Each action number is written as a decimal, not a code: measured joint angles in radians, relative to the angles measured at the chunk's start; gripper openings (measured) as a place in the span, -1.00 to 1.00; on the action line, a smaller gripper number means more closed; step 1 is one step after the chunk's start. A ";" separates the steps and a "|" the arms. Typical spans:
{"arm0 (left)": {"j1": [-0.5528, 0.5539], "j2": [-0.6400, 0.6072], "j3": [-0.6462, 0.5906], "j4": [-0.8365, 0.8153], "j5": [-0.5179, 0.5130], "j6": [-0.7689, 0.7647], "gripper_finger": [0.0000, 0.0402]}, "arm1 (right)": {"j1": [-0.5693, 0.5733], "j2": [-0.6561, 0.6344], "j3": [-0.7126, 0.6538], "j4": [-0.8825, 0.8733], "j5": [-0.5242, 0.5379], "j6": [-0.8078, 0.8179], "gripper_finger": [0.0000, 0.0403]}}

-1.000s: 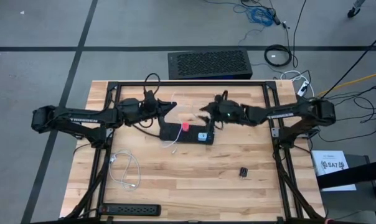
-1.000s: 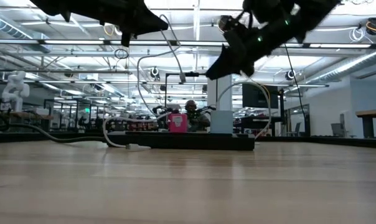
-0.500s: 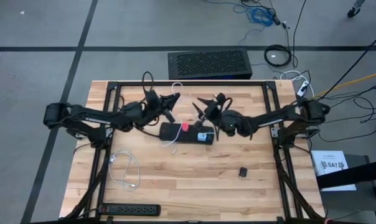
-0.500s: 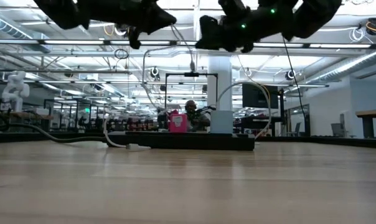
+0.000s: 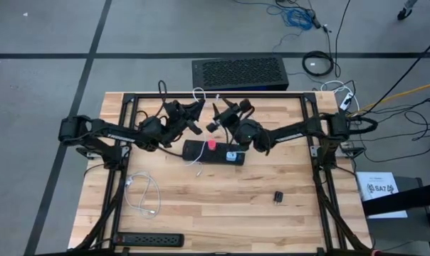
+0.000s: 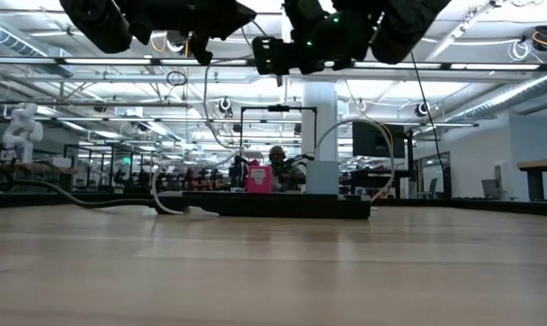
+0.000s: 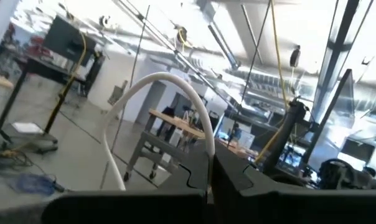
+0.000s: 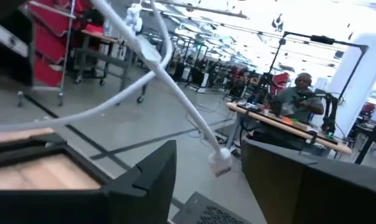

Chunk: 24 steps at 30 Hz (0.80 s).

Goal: Insert USB
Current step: Insert the white USB cable into the pink charger adapter

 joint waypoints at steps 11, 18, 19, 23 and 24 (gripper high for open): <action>-0.009 -0.001 0.000 0.061 -0.004 0.051 -0.97 | -0.067 0.018 0.048 0.028 -0.026 0.150 -0.62; -0.011 -0.001 0.000 0.059 0.004 0.052 -0.97 | -0.072 0.019 0.048 0.047 -0.039 0.122 -0.71; -0.011 -0.001 0.000 0.059 0.009 0.052 -0.97 | -0.070 0.018 0.048 0.056 -0.037 0.118 -0.70; -0.012 -0.001 0.000 0.059 0.017 0.052 -0.97 | -0.070 0.018 0.048 0.088 -0.037 0.091 -0.70; -0.012 -0.001 0.000 0.058 0.020 0.052 -0.97 | -0.070 0.018 0.048 0.089 -0.037 0.084 -0.69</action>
